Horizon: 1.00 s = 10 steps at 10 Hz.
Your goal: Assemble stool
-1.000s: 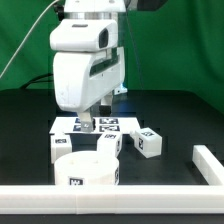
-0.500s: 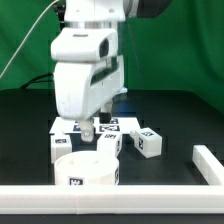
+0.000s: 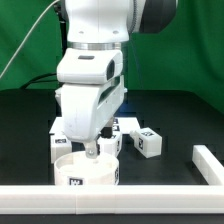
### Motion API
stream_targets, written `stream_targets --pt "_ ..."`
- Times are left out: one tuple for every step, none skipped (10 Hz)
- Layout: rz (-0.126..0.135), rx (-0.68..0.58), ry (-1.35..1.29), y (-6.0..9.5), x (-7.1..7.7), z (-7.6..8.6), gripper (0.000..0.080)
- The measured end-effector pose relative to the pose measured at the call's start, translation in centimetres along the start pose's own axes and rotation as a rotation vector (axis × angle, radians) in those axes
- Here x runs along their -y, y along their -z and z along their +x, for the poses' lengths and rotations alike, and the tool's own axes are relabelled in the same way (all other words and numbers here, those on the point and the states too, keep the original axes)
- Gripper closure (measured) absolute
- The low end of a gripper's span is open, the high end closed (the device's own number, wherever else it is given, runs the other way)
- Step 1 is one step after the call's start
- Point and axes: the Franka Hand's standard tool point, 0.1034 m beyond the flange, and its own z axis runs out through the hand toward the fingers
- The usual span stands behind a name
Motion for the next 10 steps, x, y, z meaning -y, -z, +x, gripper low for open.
stream_targets --pt "0.001 0.000 0.000 0.0 0.0 0.0 0.0150" --pt "0.001 0.000 0.000 -0.2 0.1 0.0 0.0150" --pt "0.009 0.000 -0.001 -0.9 0.3 0.0 0.0150" --pt "0.018 0.001 -0.003 -1.5 0.5 -0.2 0.0150" --pt "0.017 0.000 -0.007 -1.9 0.5 -0.3 0.0150" --pt "0.019 0.000 -0.008 -2.3 0.5 -0.4 0.0150" --pt "0.025 0.001 -0.011 -2.6 0.7 -0.7 0.0150" --pt "0.030 0.002 -0.014 -2.9 0.8 -0.9 0.0150" --pt "0.034 0.003 -0.016 -3.1 0.9 -1.0 0.0150" --pt "0.037 0.003 -0.016 -3.3 1.0 -1.0 0.0150"
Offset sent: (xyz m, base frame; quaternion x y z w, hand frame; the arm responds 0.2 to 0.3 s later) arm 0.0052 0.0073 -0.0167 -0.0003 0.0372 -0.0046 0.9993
